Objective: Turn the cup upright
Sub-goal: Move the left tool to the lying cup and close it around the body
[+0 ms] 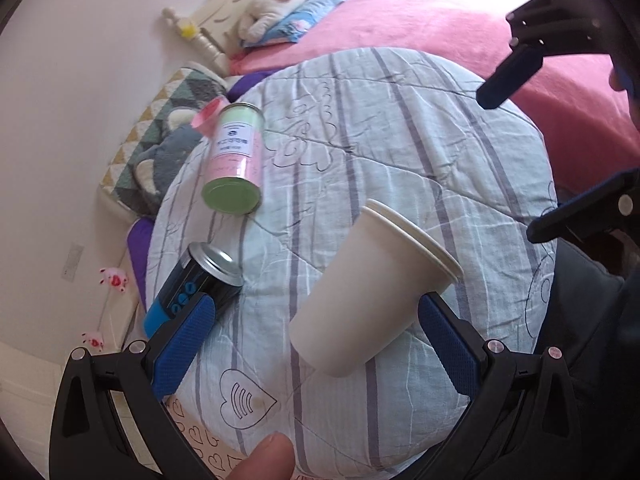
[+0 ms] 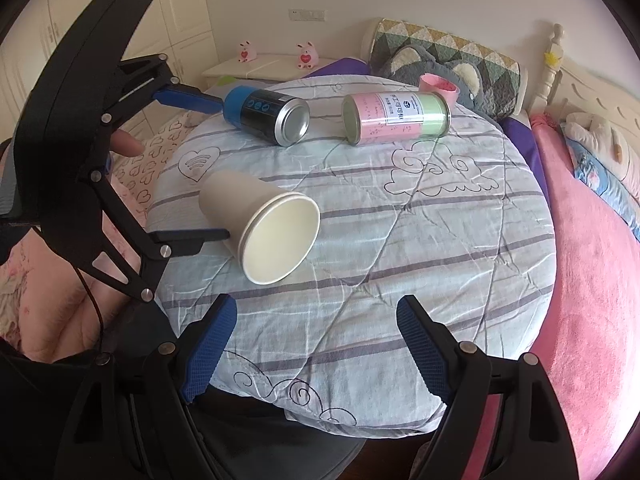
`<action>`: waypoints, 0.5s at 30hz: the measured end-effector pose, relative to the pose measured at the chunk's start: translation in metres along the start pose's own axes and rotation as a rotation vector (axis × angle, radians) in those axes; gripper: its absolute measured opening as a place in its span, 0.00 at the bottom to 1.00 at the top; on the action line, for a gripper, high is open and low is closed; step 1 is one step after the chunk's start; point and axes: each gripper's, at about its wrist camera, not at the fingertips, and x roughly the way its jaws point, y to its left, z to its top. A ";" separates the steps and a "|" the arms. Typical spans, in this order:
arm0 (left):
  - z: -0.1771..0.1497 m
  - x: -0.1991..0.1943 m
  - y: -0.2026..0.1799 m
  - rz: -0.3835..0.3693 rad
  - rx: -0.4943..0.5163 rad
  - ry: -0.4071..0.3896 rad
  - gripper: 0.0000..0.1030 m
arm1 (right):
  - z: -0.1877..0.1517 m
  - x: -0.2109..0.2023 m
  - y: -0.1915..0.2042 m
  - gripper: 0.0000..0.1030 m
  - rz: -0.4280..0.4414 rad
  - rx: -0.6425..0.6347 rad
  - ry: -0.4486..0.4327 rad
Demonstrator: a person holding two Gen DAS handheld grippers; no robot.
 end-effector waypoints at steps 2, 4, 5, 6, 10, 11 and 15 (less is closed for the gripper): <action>0.000 0.003 0.000 -0.025 0.020 0.011 1.00 | 0.002 0.001 -0.001 0.81 0.003 0.004 -0.001; 0.000 0.005 0.000 -0.041 0.038 0.018 1.00 | 0.002 0.001 -0.003 0.81 0.006 0.003 -0.001; -0.001 0.005 0.001 -0.056 0.045 0.018 1.00 | 0.003 0.002 -0.004 0.81 0.007 0.002 0.001; -0.001 0.005 0.002 -0.074 0.051 0.018 1.00 | 0.003 0.003 -0.004 0.81 0.008 0.000 0.002; 0.001 0.009 0.005 -0.119 0.068 0.027 1.00 | 0.005 0.006 -0.006 0.81 0.008 0.000 0.009; 0.002 0.010 0.005 -0.127 0.076 0.029 1.00 | 0.006 0.007 -0.006 0.81 0.009 0.000 0.010; 0.005 0.011 0.004 -0.152 0.113 0.026 1.00 | 0.008 0.007 -0.007 0.81 0.011 -0.002 0.011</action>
